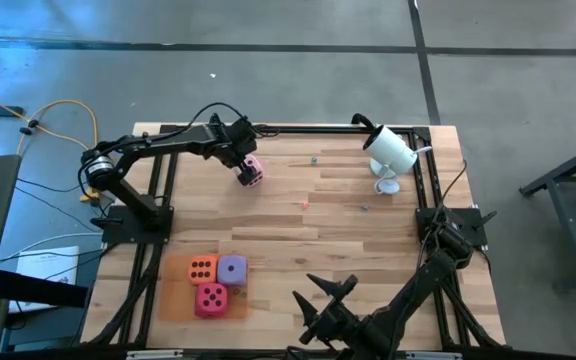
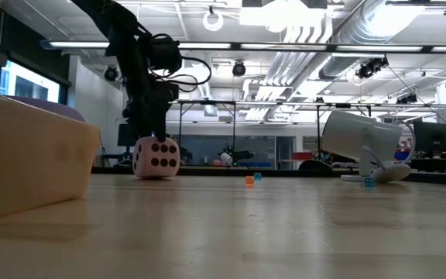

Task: Pick & Place Dice
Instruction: Put the large pink dice into the orange bin

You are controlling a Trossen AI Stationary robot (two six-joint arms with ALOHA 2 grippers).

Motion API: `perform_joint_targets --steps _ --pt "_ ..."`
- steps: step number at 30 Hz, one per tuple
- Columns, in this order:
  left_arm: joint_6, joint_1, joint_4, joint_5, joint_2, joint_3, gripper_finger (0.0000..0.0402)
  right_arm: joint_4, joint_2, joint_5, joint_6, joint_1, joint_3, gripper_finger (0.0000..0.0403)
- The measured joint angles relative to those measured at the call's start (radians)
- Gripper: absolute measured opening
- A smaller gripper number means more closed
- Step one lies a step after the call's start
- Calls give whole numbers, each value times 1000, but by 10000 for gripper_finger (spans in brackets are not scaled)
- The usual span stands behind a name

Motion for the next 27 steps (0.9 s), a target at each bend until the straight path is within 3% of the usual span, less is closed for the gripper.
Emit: perform_joint_targets --steps 9,14,24,27 --pt "3 -10 0 -4 0 0 398 0 0 -58 -4 -15 0 239" --pt "19 -42 -3 -77 2 0 398 -1 0 -81 -4 -21 0 239" --pt "24 -50 -1 -101 2 -1 398 0 0 -105 0 -26 0 239" --pt "24 -50 -1 -151 2 -1 398 0 0 -105 3 -26 0 239"
